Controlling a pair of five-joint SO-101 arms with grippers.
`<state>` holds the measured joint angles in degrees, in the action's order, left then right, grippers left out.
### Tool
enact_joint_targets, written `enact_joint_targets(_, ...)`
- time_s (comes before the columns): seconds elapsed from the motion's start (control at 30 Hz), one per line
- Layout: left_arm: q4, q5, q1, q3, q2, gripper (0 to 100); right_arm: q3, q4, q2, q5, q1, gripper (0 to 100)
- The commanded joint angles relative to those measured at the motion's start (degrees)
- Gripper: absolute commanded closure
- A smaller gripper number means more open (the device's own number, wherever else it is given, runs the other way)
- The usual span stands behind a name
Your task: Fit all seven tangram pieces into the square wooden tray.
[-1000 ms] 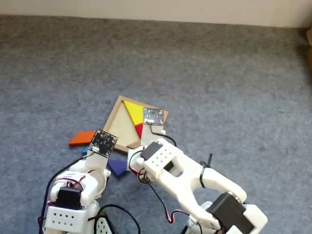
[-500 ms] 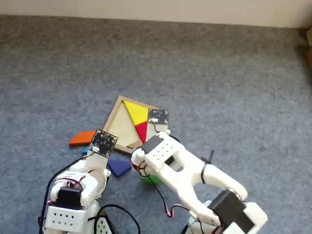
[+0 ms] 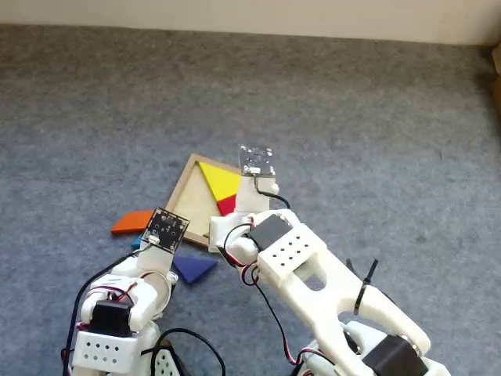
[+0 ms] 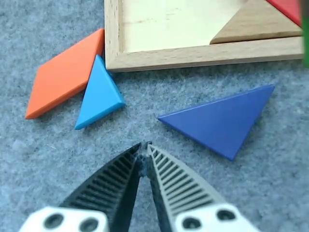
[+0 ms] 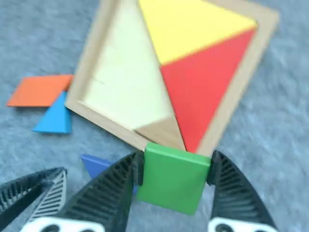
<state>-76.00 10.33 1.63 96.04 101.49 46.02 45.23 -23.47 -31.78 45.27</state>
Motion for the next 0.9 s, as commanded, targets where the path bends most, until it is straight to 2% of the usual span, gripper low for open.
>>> enact_joint_targets(0.0, -0.35, -0.35, -0.57, 1.19, 3.3, 99, 0.13, -10.86, 0.13, 6.24, -0.84, 81.4)
enact_joint_targets(0.4, -0.35, -0.35, -0.57, 1.19, 3.3, 99, -0.22, -28.09, 12.88, 17.93, -0.92, 81.4)
enact_joint_targets(0.67, -0.35, -0.35, -0.57, 1.19, 3.3, 99, -0.22, -29.49, 14.29, 28.13, -1.27, 81.4)
enact_joint_targets(0.87, -0.35, -0.35, -0.57, 1.19, 3.3, 99, -0.31, -29.49, 14.37, 28.92, -0.4, 81.4)
